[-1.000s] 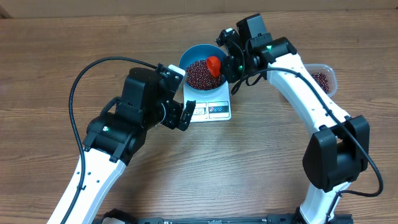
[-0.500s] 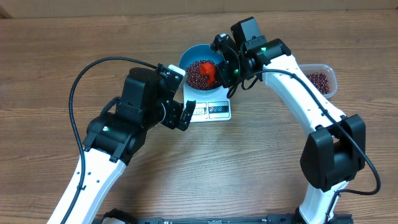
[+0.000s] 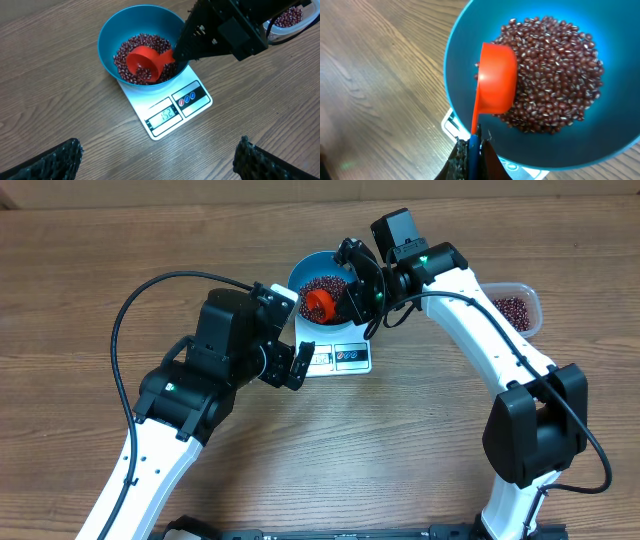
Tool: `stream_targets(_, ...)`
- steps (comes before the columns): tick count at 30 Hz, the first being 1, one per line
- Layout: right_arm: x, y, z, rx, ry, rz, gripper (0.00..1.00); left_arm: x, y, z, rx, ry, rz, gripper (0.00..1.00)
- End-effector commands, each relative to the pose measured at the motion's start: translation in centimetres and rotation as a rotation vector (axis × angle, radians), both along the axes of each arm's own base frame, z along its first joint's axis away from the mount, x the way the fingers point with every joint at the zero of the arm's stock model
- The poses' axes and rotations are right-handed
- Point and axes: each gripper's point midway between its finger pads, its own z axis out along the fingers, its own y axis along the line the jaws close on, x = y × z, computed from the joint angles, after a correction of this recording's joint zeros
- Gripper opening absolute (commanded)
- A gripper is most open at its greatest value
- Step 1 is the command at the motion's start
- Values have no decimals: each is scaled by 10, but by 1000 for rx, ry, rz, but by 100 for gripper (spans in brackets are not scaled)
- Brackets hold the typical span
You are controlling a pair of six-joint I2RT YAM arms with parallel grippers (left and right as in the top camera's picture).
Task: Scoop item into bowl and weigh 150g on scale
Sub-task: 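Hold the red cup tilted in the bowl, trickling beans until 150 g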
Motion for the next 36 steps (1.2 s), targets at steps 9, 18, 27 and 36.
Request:
stream_targets(9, 7, -2, 16, 158, 31, 12, 3, 1, -1, -3, 6, 5, -19, 100)
stream_targets(18, 13, -16, 31, 202, 14, -9, 4, 1, -1, -3, 6, 5, -18, 100)
stream_targets(27, 17, -16, 41, 209, -13, -9, 4, 1, -1, -3, 6, 5, -19, 100)
stream_targets(36, 17, -16, 40, 208, -15, -7, 4, 1, -1, -3, 6, 5, -19, 100)
